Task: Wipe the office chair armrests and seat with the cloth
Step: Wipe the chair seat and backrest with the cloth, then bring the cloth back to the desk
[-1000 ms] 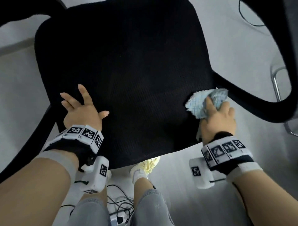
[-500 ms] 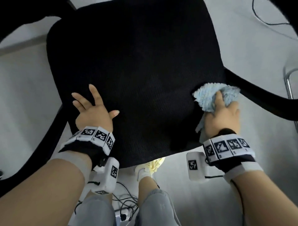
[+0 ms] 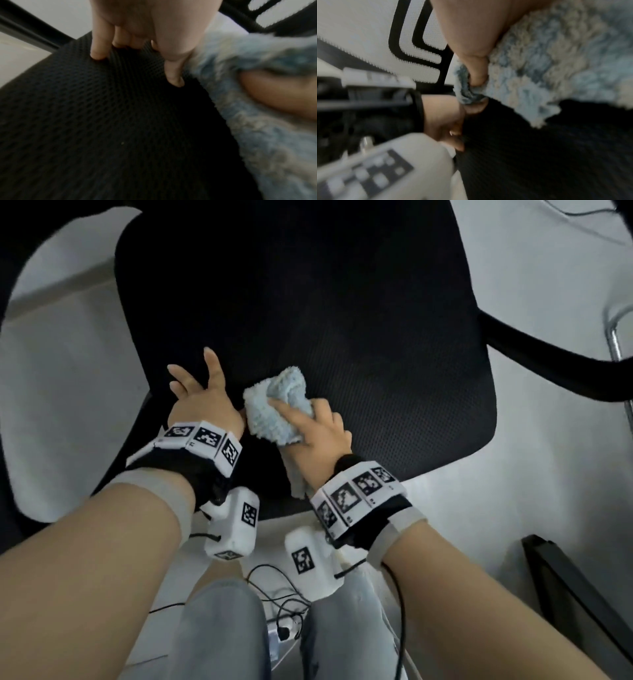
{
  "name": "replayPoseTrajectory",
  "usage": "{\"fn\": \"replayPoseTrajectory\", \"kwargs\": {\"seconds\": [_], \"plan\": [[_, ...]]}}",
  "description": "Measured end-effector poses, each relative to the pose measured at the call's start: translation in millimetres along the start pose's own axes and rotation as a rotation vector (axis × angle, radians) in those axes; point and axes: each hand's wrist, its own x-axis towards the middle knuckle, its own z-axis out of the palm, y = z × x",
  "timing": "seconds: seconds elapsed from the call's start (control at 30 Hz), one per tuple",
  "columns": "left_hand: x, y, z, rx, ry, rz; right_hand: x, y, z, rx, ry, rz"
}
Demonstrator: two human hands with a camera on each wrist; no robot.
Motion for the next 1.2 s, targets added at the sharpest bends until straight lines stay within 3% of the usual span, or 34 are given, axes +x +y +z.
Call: {"fn": "replayPoseTrajectory", "kwargs": {"seconds": [0.07,0.13,0.2,0.27,0.4,0.5,0.57,0.7,0.87,0.97,1.2], "plan": [[-13,-8,-12,-0.118,-0.076,0.064,-12,-9,-6,0.412,0.108,0.012],[-34,-13,-23,-0.394,-0.163,0.113,-33,-22,-18,0.732,0.162,0.060],[-65,-17,-32,-0.757,-0.336,0.120,-58,-35,-30,1.122,0.140,0.082],[-99,-19,-40,-0.926,-0.550,0.180,-90,-45,-40,1.520,0.081,0.126],[-170,-13,-56,-1.171,-0.774,0.314,-160,-54,-49,1.902,0.101,0.143],[-230,6,-61,-1.107,-0.880,0.435,-215,-48,-53,2.026,0.201,0.084],[-265,23,-56,-0.974,-0.860,0.571,-254,-38,-57,2.089,0.294,0.030],[-346,72,-27,-0.769,-0.847,0.758,-333,1,-70,2.132,0.618,0.010],[-441,147,42,-0.524,-0.919,0.881,-441,66,-85,2.062,1.154,0.097],[-502,184,92,-0.371,-0.970,0.952,-509,107,-81,1.996,1.381,0.125],[-627,216,194,0.039,-1.072,1.177,-636,158,-47,1.839,1.842,0.432]]}}
